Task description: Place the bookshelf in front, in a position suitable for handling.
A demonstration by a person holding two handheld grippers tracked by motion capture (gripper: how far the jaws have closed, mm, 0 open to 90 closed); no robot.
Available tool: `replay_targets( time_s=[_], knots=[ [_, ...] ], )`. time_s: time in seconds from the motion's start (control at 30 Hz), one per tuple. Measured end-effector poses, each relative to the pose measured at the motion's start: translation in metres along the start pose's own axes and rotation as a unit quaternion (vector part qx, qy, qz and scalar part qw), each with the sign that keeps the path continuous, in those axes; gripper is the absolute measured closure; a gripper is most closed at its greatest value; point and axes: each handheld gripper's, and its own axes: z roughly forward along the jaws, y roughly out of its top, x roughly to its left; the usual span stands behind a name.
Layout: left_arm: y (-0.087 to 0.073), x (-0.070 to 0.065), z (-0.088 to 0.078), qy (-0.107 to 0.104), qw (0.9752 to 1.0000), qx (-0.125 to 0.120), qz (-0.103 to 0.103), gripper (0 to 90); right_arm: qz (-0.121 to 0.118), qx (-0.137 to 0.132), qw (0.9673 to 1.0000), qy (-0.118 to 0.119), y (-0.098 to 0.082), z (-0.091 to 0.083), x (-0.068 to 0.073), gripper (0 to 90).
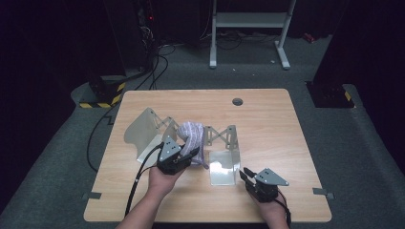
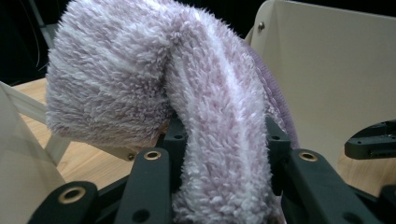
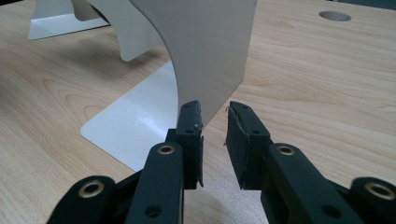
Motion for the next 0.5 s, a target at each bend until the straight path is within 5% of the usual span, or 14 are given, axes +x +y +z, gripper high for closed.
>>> replay_targets(
  time_s=[0.23, 0.5],
  knots=[
    [-0.027, 0.0, 0.015, -0.005, 0.9993, 0.036, -0.012, 64.1, 0.003, 0.001, 1.0, -0.001, -0.001, 0.0, -0.001, 75.1],
    [-0.069, -0.003, 0.037, -0.01, 0.9942, 0.106, -0.018, 64.0, 0.002, 0.005, 1.0, 0.0, -0.002, 0.002, -0.002, 75.1]
  ],
)
